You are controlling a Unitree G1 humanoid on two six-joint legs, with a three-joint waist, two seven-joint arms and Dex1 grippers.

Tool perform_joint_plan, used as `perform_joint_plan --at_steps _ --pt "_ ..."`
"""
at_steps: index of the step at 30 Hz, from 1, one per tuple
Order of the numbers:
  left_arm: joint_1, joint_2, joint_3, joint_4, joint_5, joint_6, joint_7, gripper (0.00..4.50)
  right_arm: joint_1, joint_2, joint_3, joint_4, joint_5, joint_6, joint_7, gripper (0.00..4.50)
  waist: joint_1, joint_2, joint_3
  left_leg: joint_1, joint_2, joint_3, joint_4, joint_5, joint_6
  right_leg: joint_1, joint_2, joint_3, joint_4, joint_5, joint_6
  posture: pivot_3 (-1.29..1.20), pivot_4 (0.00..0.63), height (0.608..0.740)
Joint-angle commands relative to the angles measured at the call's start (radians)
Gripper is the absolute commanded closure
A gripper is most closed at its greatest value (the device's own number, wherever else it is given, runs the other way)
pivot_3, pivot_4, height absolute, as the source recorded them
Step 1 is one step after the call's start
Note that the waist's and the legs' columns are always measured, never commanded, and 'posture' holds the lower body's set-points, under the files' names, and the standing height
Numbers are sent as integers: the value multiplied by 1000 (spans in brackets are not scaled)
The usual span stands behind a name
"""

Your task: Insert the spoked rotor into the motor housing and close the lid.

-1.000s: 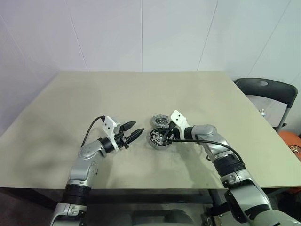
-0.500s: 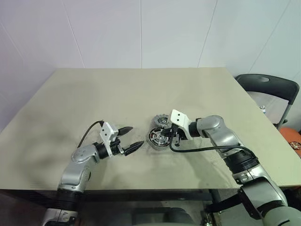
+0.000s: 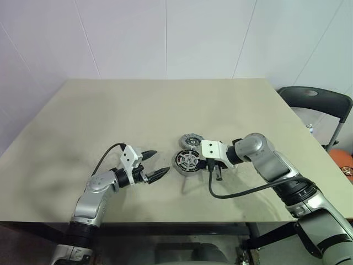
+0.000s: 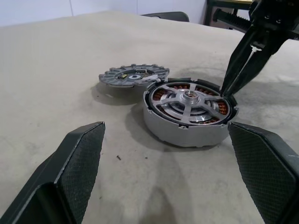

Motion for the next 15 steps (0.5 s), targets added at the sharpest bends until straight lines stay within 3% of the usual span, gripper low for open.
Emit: perform_joint_plan --at_steps 1,4,10,14,15 --pt "-20 -4 6 -13 -5 -19 2 0 -21 -20 -12 -37 -9 -23 13 3208 0 0 0 0 0 0 0 0 0 0 0 0 0 0 0 0 0 740" --pt "-20 -6 6 -12 -6 -18 2 621 -25 -24 -14 -43 -12 -33 12 2217 2 0 0 0 0 0 0 0 0 0 0 0 0 0 0 0 0 740" --pt "-20 -9 8 -13 -3 -18 10 2703 -16 -33 6 -29 -42 -50 22 114 1 0 0 0 0 0 1 0 0 0 0 0 0 0 0 0 0 740" --pt "-20 -8 9 -9 3 -22 20 3963 -6 -18 12 0 -63 -60 3 0 1 0 0 0 0 0 1 0 0 0 0 0 0 0 0 0 0 740" --pt "-22 -7 9 -7 5 -25 21 3963 -6 -13 13 6 -66 -60 -1 0 1 0 0 0 0 0 1 0 0 0 0 0 0 0 0 0 0 740"
